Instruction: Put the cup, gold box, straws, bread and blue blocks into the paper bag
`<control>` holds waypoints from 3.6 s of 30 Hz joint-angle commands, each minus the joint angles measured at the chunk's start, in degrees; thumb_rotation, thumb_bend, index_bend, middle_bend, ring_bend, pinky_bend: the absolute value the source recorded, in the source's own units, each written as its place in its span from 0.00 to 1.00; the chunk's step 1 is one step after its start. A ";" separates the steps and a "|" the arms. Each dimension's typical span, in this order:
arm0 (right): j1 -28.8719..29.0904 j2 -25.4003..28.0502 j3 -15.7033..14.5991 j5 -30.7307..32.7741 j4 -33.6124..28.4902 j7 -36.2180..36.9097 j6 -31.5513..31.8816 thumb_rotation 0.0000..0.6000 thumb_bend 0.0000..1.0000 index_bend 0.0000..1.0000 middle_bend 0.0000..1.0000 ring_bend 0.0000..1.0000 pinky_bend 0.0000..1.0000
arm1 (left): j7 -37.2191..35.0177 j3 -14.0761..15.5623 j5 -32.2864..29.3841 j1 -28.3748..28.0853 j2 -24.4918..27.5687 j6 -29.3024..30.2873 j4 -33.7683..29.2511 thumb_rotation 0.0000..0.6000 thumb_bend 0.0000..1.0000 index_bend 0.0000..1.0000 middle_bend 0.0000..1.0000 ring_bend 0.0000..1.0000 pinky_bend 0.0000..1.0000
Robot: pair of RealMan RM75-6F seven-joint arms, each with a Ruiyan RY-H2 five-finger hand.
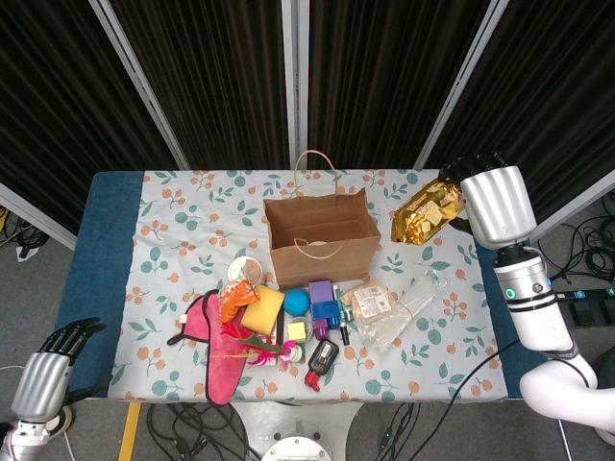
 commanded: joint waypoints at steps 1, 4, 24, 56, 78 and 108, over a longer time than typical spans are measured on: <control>2.01 -1.08 2.70 3.22 -6.94 -10.90 5.10 1.00 0.16 0.64 0.56 0.42 0.35 | -0.31 -0.06 -0.02 0.04 0.08 0.19 -0.04 1.00 0.17 0.29 0.31 0.21 0.26; 5.57 -3.95 3.02 3.54 -8.87 -20.96 6.77 1.00 0.16 0.64 0.56 0.42 0.35 | -0.59 -0.03 0.10 0.09 0.18 0.42 -0.08 1.00 0.17 0.29 0.31 0.21 0.26; 24.51 -14.44 -3.36 4.97 -3.09 -76.79 5.17 1.00 0.17 0.64 0.56 0.42 0.35 | -2.59 -0.13 0.48 0.14 0.56 1.37 -0.33 1.00 0.17 0.29 0.31 0.21 0.26; 30.03 -22.98 -7.60 18.37 5.22 -84.70 7.73 1.00 0.00 0.18 0.26 0.07 0.00 | -3.90 -0.72 -0.85 0.32 0.71 1.22 0.35 1.00 0.17 0.29 0.31 0.21 0.26; 17.24 -4.41 -4.11 14.72 -20.77 -62.05 20.94 1.00 0.00 0.12 0.25 0.07 0.00 | -3.29 -0.47 0.08 0.24 0.67 1.48 -0.20 1.00 0.17 0.29 0.31 0.21 0.26; -11.19 -12.32 -28.13 -24.83 25.63 33.15 -4.56 1.00 0.00 0.17 0.27 0.09 0.00 | 1.06 0.16 2.01 0.20 -0.75 2.01 1.38 1.00 0.17 0.29 0.31 0.21 0.26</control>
